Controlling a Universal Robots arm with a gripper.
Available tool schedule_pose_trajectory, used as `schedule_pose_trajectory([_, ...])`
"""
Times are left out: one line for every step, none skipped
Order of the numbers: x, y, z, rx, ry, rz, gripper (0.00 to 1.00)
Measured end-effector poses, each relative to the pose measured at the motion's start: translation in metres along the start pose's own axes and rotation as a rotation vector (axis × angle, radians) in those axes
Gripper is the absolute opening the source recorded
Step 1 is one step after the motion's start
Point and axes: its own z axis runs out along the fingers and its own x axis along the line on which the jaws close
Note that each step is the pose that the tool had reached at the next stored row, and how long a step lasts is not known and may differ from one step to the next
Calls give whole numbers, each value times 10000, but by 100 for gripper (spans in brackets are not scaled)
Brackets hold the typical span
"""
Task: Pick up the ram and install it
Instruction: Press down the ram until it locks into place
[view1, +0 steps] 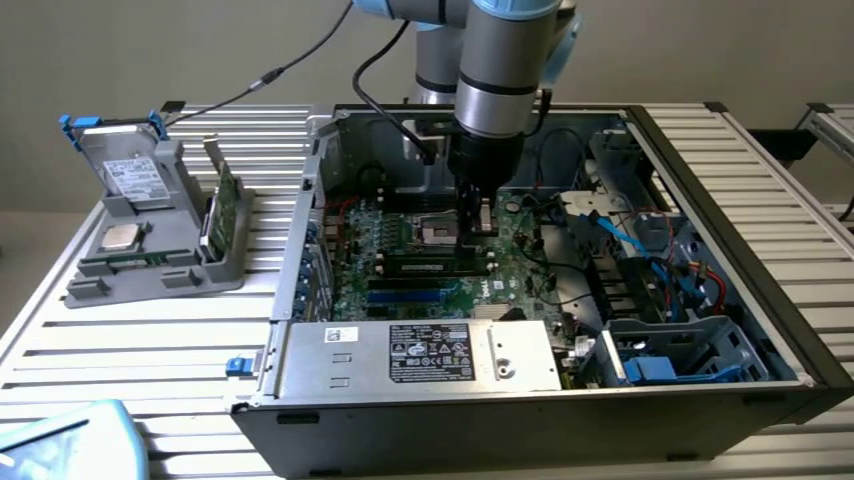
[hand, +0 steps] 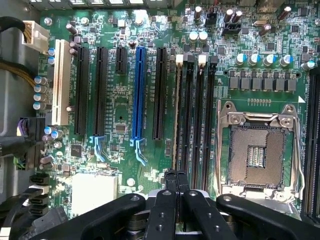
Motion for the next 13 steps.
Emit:
schedule_pose_trajectory([-6,11,-6,1,6,0,11])
schedule_pose_trajectory([-10,29,-12,0,16,0,11])
schedule_pose_trajectory([-15,52,-14,0,25,0,11])
schedule_pose_trajectory([-21,75,-15,2,31,2,11])
schedule_pose_trajectory([-26,97,-16,6,41,2,11])
schedule_pose_trajectory([-31,121,-15,10,49,4,11])
schedule_pose_trajectory([-36,144,-15,15,59,4,11])
schedule_pose_trajectory([-42,167,-14,20,69,6,11])
schedule_pose_trajectory([-47,189,-13,24,80,7,11])
schedule_pose_trajectory([-53,212,-12,28,92,9,11])
schedule_pose_trajectory([-58,237,-12,33,104,10,11])
schedule_pose_trajectory([-63,259,-11,37,114,11,11])
schedule_pose_trajectory([-67,284,-9,42,124,12,11])
